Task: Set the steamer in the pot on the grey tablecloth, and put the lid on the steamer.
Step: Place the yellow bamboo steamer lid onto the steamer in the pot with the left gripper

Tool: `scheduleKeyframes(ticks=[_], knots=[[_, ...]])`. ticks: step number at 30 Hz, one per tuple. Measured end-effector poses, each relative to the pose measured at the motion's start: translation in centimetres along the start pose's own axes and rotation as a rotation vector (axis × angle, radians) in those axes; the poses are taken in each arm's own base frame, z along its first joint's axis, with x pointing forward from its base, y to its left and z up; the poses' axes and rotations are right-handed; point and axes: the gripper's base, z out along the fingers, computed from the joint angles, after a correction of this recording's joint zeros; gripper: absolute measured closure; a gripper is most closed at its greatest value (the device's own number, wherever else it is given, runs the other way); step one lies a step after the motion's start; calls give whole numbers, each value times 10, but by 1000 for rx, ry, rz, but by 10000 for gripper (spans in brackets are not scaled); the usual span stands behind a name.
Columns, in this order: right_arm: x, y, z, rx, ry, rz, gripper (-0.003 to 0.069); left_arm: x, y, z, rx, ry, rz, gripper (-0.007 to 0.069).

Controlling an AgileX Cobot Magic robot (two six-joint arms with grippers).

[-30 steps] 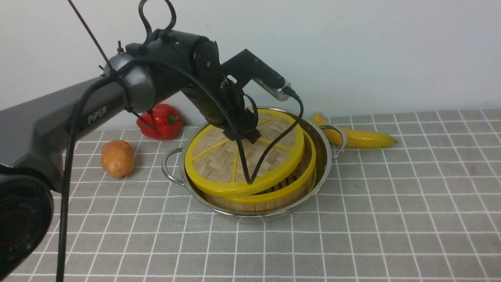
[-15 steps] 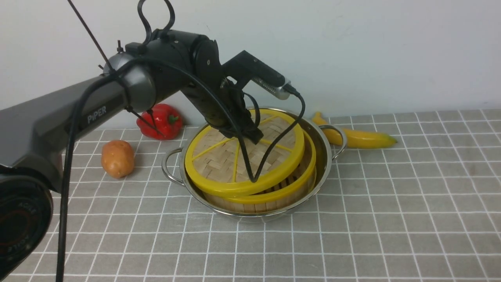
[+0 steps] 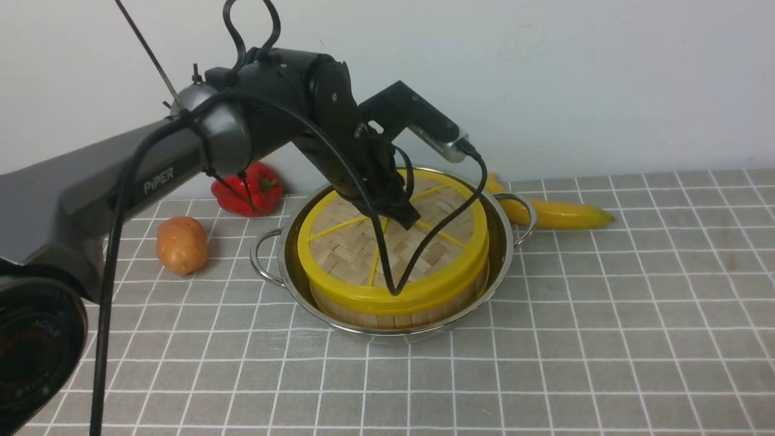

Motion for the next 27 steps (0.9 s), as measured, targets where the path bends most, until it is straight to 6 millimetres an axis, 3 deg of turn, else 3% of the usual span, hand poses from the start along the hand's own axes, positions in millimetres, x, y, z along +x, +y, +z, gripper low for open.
scheduleKeyframes(ticks=[27], knots=[[0,0,0,0,0,1,416,-1,-4,0,0,5,42,519]])
